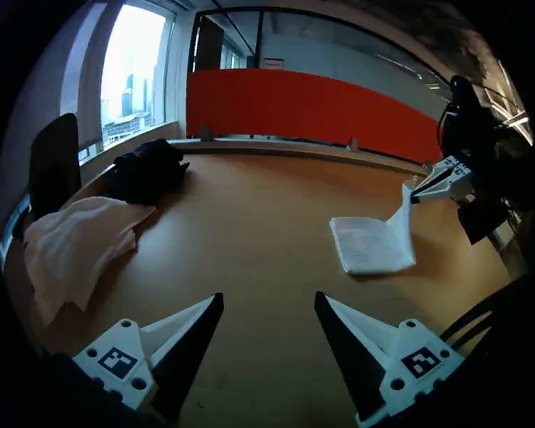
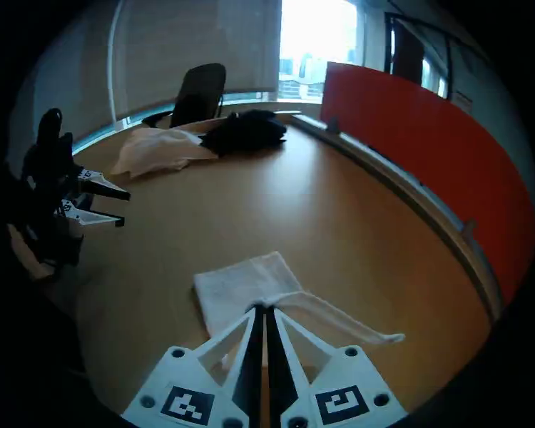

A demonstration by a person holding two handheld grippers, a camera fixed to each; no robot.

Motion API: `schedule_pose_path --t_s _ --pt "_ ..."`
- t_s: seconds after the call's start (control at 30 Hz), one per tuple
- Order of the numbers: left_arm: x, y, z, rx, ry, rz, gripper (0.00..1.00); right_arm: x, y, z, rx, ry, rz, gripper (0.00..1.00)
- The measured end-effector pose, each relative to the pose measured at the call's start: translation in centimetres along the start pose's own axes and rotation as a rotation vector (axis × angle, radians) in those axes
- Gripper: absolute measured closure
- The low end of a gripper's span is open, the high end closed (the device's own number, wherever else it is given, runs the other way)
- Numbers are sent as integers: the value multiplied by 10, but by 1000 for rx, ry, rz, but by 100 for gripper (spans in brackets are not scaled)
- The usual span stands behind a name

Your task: Fold towel

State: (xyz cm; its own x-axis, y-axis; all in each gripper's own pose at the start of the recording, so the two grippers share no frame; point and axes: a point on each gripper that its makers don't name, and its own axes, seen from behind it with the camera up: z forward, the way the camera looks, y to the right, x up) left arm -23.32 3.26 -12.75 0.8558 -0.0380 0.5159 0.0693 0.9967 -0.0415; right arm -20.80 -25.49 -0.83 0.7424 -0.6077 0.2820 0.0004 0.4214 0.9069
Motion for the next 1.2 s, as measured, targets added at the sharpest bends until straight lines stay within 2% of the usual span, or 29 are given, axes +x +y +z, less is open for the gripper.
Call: schedule_pose_path --t_s 0.2,0.33,0.47,0.77,0.87,1.07,1.2 --pt "1 -7 -4 14 6 -16 5 -4 -38 57 109 -56 -25 97" --pt "1 -10 -6 22 8 -23 6 -15 -55 82 152 -96 -22 97" --pt "1 -11 -7 23 8 -26 5 -17 -61 90 168 -104 -18 97" --pt "-2 -6 -5 13 1 -21 6 -16 -61 87 172 -106 -30 95" --pt "-2 -5 -4 11 0 -21 6 -18 -60 85 165 -110 -40 83" --pt "-1 -5 -4 11 1 -22 6 -17 -60 82 160 -106 -39 32" --pt "0 -6 -4 11 3 -20 5 -17 -59 80 147 -98 -35 31"
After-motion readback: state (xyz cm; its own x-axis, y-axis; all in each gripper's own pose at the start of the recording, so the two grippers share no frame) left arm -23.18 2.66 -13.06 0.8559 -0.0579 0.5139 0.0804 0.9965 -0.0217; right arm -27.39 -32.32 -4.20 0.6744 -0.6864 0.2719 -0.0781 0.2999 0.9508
